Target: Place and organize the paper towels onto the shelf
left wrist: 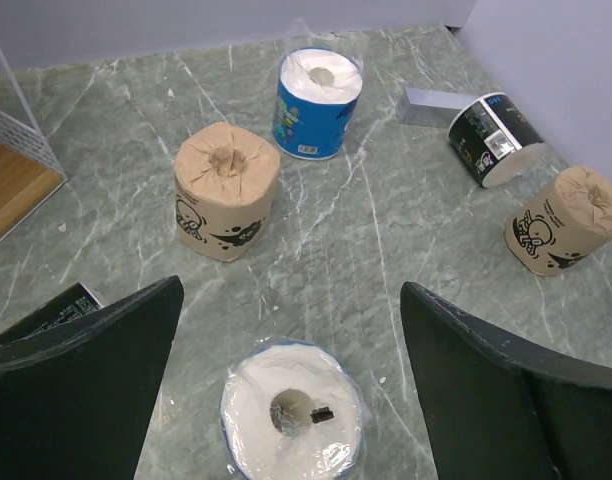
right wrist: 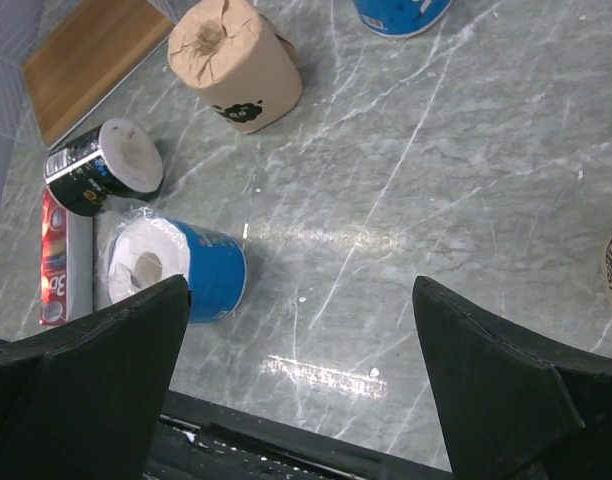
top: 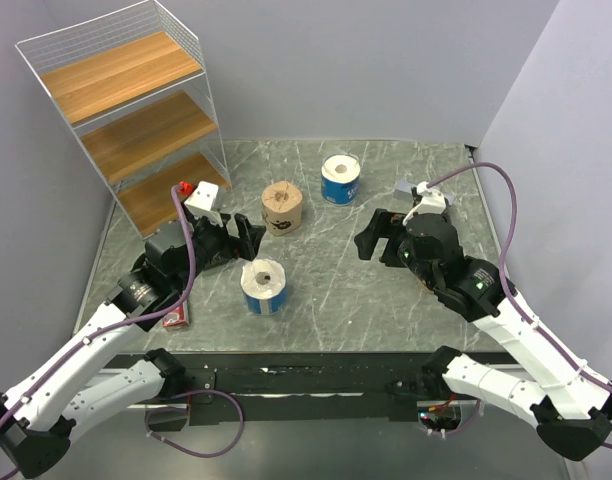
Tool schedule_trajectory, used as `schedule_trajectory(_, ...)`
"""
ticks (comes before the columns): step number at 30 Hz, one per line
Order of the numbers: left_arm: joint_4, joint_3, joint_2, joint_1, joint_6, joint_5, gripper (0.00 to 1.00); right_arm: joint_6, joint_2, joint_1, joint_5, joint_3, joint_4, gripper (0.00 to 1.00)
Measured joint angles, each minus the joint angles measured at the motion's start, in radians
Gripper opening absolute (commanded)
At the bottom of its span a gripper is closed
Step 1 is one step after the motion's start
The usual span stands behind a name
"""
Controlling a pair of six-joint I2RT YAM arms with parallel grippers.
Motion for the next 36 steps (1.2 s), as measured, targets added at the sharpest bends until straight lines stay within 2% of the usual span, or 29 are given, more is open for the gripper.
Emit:
schedule_trajectory(8,-0.049,0.03,0.042,0.0,-0.04,-0.011,0.97,0.008,-0.024,0.0,0.009,0.001,-0.025,1.0)
schedule_trajectory(18,-0.32,0.249,0.104,-0.002,-0.145,0.04,0.99,0.011,-0.159,0.0,-0.023,-0.052,-0.024,1.0)
schedule_trajectory(22,-0.384,0.254,0.144,-0.016,-0.18,0.067,0.92,0.003,-0.222,0.0,-0.029,-0.102,-0.022,1.0)
schedule_trajectory(25,-0.426,0.263,0.217,-0.071,-0.194,0.061,0.9,-0.027,-0.276,0.0,-0.047,-0.145,-0.011,1.0)
schedule_trajectory(31,-0.499,0.263,0.346,-0.264,-0.218,0.019,0.87,-0.085,-0.322,0.0,-0.114,-0.162,0.024,1.0)
schedule_trajectory(36,-0.504,0.261,0.368,-0.309,-0.228,0.002,0.87,-0.106,-0.322,0.0,-0.138,-0.162,0.032,1.0)
